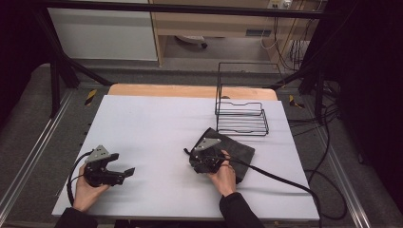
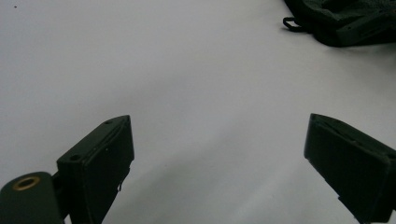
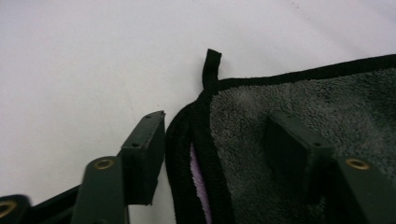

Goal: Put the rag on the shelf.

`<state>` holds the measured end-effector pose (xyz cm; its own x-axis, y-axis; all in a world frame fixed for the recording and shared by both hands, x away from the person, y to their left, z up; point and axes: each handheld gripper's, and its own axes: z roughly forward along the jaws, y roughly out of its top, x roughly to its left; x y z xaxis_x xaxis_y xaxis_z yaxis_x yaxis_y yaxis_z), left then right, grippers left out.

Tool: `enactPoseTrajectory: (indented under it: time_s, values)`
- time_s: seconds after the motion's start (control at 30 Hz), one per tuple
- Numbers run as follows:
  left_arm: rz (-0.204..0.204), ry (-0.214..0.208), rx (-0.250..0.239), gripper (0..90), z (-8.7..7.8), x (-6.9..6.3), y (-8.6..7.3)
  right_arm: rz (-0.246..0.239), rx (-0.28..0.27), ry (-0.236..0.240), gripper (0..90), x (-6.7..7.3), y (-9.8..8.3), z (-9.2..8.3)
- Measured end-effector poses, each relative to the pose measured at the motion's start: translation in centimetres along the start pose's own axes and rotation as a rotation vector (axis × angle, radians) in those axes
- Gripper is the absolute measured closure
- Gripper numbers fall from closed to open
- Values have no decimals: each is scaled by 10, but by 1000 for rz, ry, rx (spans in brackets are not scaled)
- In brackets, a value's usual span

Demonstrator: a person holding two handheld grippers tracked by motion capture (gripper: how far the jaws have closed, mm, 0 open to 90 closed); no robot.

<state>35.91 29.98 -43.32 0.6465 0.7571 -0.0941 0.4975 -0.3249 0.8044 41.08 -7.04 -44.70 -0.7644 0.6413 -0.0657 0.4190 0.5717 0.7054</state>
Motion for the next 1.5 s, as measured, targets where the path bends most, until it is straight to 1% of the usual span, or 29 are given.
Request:
enactPoseTrajectory:
  time_s: [0.03, 0.07, 0.1, 0.3, 0.4, 0.43, 0.47, 0.5, 0.53, 0.57, 0.73, 0.8, 0.83, 0.87, 0.9, 0.93, 0.97, 1.0, 1.03, 1.07, 1.17, 1.2, 1.23, 1.27, 1.37, 1.5]
  values:
    - [0, 0, 0, 84, 0, 0, 0, -12, -1, -3, 421, 0, 0, 0]
    - [1, 0, 0, 84, 0, 0, 0, -12, -1, -3, 421, 0, 0, 0]
    - [1, 0, 1, 84, 0, 0, 0, -27, 4, -10, 435, 1, -1, 0]
    - [0, 2, -1, 84, -1, 0, 0, -45, 8, -18, 463, 0, -1, 0]
    - [-1, 2, -1, 84, -1, 0, 0, -50, 13, -19, 512, -1, 0, -1]
    - [0, 2, 1, 84, -1, 0, 0, -50, 13, -19, 512, -1, 0, -1]
    - [0, 2, 1, 84, -1, 0, 0, -51, 15, -20, 545, -2, 0, -1]
    - [0, 1, 1, 84, -1, 0, 0, -54, 20, -19, 557, -3, 1, -1]
    - [0, 1, 0, 85, -1, 0, 0, -51, 23, -18, 597, -4, 1, -1]
    - [-1, 1, -1, 85, -1, 0, 0, -63, 27, -30, 613, -4, 1, -1]
    - [0, 1, 1, 85, -1, 0, 0, -51, 25, -25, 610, -5, 1, -2]
    - [0, -1, -1, 85, -1, 0, 0, -45, 23, -12, 567, -5, 1, -4]
    - [3, -1, 2, 85, -1, 0, 0, -27, 19, -6, 529, -4, 1, -6]
    - [3, -1, 2, 85, -1, 0, 0, -22, 16, 5, 489, -3, 1, -7]
    - [2, -1, 1, 85, -1, 1, 0, -22, 16, 5, 489, -3, 1, -7]
    - [-2, 0, 0, 86, -1, 1, 0, -37, 22, 2, 464, 1, -1, -10]
    - [-2, 1, 2, 86, -1, 1, 0, -55, 23, -9, 466, 3, -2, -11]
    - [-1, 0, 1, 86, -1, 0, 0, -84, 29, -25, 477, 5, -3, -11]
    - [-1, 0, 1, 87, -1, 0, 0, -84, 29, -25, 477, 5, -3, -11]
    - [3, 0, 1, 87, -1, -1, 0, -115, 29, -45, 482, 7, -6, -9]
    - [3, 0, 1, 87, -1, -1, 0, -105, 24, -51, 507, 6, -5, -8]
    - [1, -1, 1, 87, -1, 0, 0, -110, 27, -69, 588, 3, -5, -8]
    - [1, -1, 1, 87, -1, 0, 0, -129, 30, -72, 589, 2, -5, -7]
    - [1, 0, 1, 86, -1, 0, 0, -119, 30, -69, 592, 1, -4, -6]
    - [2, -1, 1, 87, -1, 1, 0, -125, 33, -67, 606, 0, -4, -6]
    - [3, -2, 1, 88, -1, -1, 0, -127, 34, -68, 656, 0, -4, -6]
